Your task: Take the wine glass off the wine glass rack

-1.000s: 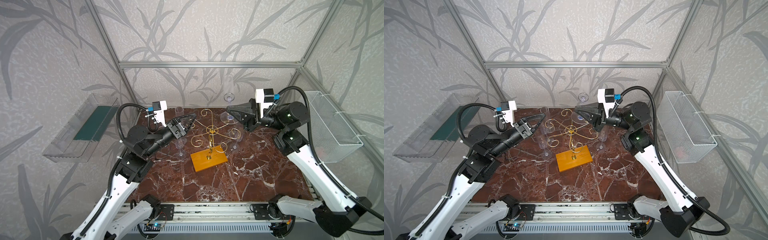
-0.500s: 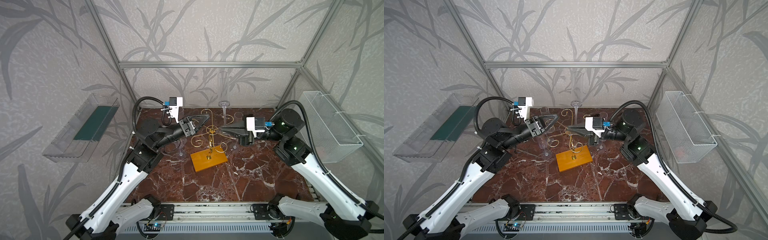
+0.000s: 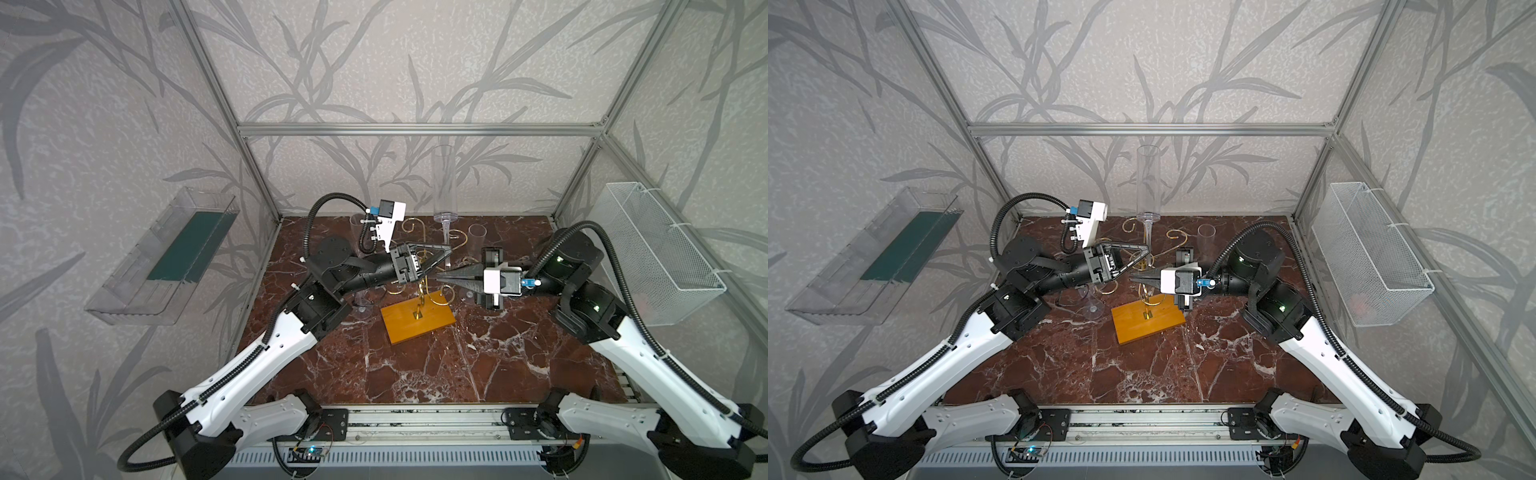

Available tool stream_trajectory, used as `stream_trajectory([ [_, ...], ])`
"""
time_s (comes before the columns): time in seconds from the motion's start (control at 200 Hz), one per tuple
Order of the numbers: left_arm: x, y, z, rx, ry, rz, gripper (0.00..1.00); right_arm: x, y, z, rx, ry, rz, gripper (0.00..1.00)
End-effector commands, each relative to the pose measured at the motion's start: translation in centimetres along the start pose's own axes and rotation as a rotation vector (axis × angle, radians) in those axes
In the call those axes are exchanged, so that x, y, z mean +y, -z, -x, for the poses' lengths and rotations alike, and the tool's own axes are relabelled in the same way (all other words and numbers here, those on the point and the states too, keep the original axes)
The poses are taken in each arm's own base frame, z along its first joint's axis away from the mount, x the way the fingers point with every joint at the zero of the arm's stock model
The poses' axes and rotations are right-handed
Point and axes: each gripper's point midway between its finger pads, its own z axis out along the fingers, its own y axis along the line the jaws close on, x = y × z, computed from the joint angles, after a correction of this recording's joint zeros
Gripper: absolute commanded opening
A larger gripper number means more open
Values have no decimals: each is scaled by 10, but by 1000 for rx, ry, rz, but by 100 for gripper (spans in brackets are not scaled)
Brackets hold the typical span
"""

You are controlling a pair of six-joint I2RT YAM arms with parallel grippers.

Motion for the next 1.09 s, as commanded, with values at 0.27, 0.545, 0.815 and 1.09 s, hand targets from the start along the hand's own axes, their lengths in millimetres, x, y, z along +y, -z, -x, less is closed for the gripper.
stream_trajectory([
  [0.27, -29, -8, 6, 1, -35, -102, 28, 8, 1, 2, 22, 105, 5, 0],
  [0.545, -28, -7, 4, -6, -29, -101, 0, 11, -1, 1, 32, 118, 14, 0],
  [0.815, -37, 1, 10, -62, -58, -130, 0, 15, -4, 1, 31, 107, 16, 31],
  [1.09, -21, 32, 20, -121, -362, 142, 0, 11, 6, 25, -41, -38, -28, 70],
])
